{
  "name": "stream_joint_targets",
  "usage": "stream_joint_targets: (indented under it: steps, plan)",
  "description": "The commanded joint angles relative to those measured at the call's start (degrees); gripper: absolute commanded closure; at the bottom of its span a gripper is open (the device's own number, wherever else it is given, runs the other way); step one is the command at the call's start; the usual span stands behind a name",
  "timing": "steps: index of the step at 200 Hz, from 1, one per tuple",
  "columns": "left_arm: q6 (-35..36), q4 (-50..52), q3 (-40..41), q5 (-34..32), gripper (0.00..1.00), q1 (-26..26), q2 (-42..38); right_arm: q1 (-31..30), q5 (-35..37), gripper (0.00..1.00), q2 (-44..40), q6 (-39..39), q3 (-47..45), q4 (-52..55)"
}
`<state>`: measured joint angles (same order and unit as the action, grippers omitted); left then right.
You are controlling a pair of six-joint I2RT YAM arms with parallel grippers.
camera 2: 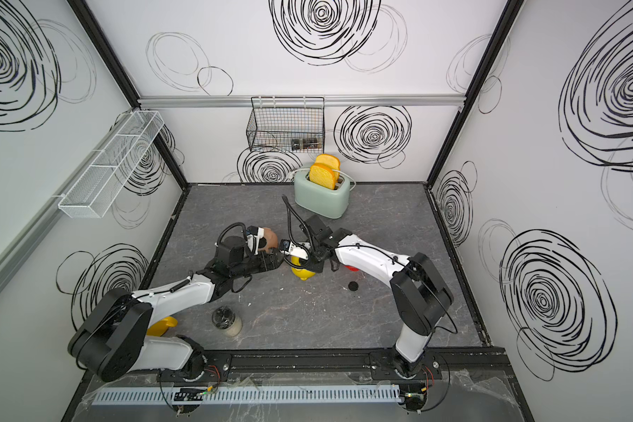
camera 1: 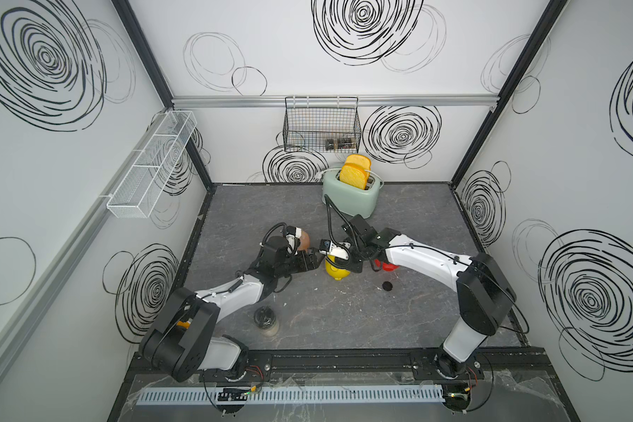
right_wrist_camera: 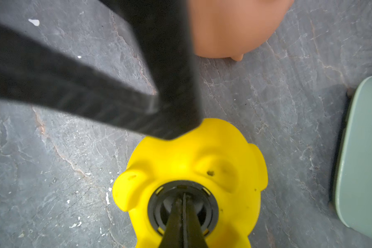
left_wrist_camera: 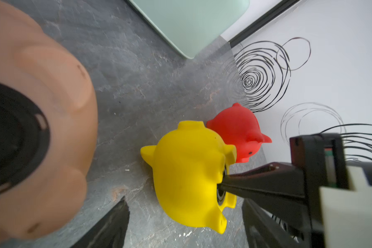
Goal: Close piggy banks
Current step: Screw the knob on the piggy bank.
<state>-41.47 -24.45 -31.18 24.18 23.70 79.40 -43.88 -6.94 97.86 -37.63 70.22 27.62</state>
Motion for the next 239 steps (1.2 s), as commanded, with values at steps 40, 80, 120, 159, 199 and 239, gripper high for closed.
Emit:
stream_joint_targets:
  steps: [40,80,120,159,199,239]
  plan:
    - [-1.6,-3.3,-3.8,0.6,0.14,-0.5,0.9,-0.1,-0.9,1.0,1.5,-1.6,-1.3,3.4]
    - [-1.7,-3.4,-4.8,1.2,0.14,-0.4,2.3,0.0,-1.0,1.0,1.6,-1.8,-1.0,3.6]
    - [-1.4,-3.2,-6.9,2.1,0.14,-1.0,4.2,0.0,-1.3,1.0,1.9,-1.8,-0.5,4.2]
    - [-3.3,-7.8,-5.4,5.4,0.18,-1.1,6.3,0.3,-1.5,1.0,1.5,-2.1,-0.6,3.9]
    - [-8.6,-20.9,-2.4,12.1,0.21,-1.6,9.7,0.4,-2.1,1.0,1.6,-2.2,-0.8,3.8]
    - [-10.9,-26.4,-0.1,14.1,0.2,-1.5,12.2,0.4,-2.3,1.0,1.5,-2.3,-0.8,3.8]
